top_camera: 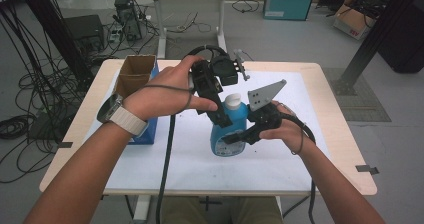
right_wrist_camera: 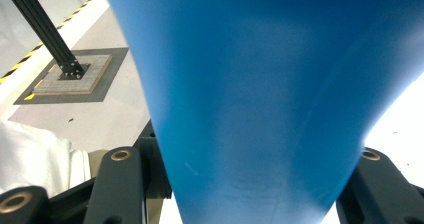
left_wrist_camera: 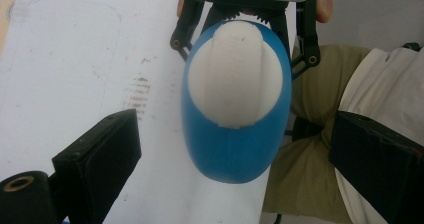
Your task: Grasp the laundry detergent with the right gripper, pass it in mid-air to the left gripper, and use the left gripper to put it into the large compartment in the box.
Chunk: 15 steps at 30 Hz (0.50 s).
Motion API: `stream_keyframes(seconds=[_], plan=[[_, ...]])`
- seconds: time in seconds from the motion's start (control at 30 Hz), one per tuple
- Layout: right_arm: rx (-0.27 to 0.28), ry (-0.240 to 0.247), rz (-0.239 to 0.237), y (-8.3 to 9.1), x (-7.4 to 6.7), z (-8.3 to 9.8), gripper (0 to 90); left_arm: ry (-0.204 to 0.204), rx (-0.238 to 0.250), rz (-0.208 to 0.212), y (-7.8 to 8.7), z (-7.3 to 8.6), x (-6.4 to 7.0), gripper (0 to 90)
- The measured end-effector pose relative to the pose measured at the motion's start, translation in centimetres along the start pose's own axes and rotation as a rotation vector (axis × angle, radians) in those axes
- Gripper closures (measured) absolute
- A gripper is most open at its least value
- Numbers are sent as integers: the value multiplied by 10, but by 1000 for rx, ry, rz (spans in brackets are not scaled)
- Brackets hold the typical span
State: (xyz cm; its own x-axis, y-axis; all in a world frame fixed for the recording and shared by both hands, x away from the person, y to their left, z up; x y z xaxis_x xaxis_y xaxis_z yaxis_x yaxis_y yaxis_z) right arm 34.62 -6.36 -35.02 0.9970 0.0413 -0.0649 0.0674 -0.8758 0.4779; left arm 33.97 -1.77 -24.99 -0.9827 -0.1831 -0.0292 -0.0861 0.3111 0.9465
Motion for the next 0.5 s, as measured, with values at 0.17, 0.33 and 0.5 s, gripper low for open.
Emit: stream_keyframes(seconds=[0.17, 0.33, 0.5], plan=[[-1, 1, 2, 0, 0, 0, 441, -1, -1, -1, 0, 0, 0, 71], [1, -1, 1, 1, 0, 0, 441, 5, 6, -7, 0, 0, -1, 71], [0, 0, 0, 1, 0, 0, 441, 4, 7, -9, 0, -1, -1, 71]])
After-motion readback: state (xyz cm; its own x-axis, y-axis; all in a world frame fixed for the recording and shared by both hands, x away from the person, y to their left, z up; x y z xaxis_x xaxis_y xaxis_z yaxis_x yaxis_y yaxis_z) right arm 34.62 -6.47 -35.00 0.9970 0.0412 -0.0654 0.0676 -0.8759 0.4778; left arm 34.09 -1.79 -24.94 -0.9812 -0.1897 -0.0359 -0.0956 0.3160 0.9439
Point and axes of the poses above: each handheld gripper's, and its own axes: y roughly backward along the jaws, z roughly out of its underside, x roughly to its right, the point moved 10 cm from there along -y, roughly forward along the jaws, and after that the axes turned 1 degree about -x, right-handed, at the moved point
